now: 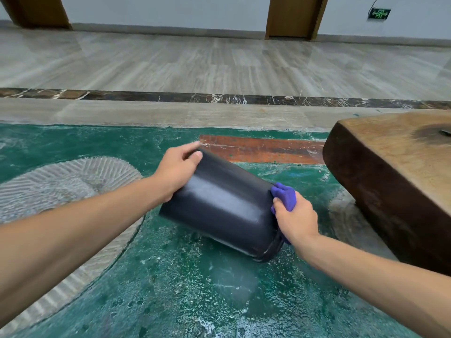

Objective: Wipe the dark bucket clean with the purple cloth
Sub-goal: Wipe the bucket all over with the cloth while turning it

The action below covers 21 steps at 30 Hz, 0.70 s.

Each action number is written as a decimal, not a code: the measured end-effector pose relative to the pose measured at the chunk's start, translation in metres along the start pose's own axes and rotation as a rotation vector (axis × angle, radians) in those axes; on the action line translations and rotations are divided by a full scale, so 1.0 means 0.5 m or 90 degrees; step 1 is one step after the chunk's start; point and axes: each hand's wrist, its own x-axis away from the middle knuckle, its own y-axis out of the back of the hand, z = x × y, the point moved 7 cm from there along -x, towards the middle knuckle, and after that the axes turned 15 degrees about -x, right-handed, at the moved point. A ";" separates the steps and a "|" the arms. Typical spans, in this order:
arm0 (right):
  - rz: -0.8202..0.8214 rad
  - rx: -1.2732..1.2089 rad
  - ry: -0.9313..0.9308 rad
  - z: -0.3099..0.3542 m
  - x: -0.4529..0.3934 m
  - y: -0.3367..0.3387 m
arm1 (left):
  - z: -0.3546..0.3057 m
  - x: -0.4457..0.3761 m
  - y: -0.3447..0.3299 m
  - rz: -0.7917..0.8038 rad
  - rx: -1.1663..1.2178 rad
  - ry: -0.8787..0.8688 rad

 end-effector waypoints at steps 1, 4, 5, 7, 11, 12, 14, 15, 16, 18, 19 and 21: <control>-0.022 0.007 -0.011 -0.003 -0.023 0.012 | -0.019 0.001 -0.011 0.035 -0.027 -0.032; -0.058 0.002 -0.096 -0.002 -0.081 0.043 | -0.054 0.008 -0.037 0.136 -0.159 -0.119; -0.065 -0.007 -0.115 -0.006 -0.098 0.051 | -0.060 0.021 -0.039 0.147 -0.209 -0.173; -0.070 -0.021 -0.138 -0.010 -0.125 0.060 | -0.065 0.055 -0.035 0.129 -0.255 -0.271; -0.031 -0.024 -0.140 0.000 -0.150 0.051 | -0.055 0.098 -0.034 0.043 -0.234 -0.321; -0.020 -0.029 -0.131 0.009 -0.151 0.047 | -0.050 0.096 -0.036 0.026 -0.199 -0.293; -0.010 -0.070 -0.112 0.026 -0.152 0.039 | -0.038 0.080 -0.037 -0.005 -0.131 -0.227; -0.003 -0.112 -0.108 0.034 -0.150 0.035 | -0.034 0.069 -0.034 -0.026 -0.122 -0.203; 0.009 -0.154 -0.112 0.039 -0.144 0.031 | -0.026 0.056 -0.028 -0.047 -0.120 -0.182; 0.062 -0.181 -0.111 0.053 -0.124 0.017 | 0.002 0.033 -0.012 -0.075 -0.106 -0.138; 0.101 -0.161 -0.096 0.061 -0.110 0.006 | 0.022 0.025 -0.004 -0.079 -0.094 -0.116; 0.147 -0.051 -0.016 0.079 -0.078 -0.008 | 0.066 0.015 0.007 -0.081 -0.068 -0.068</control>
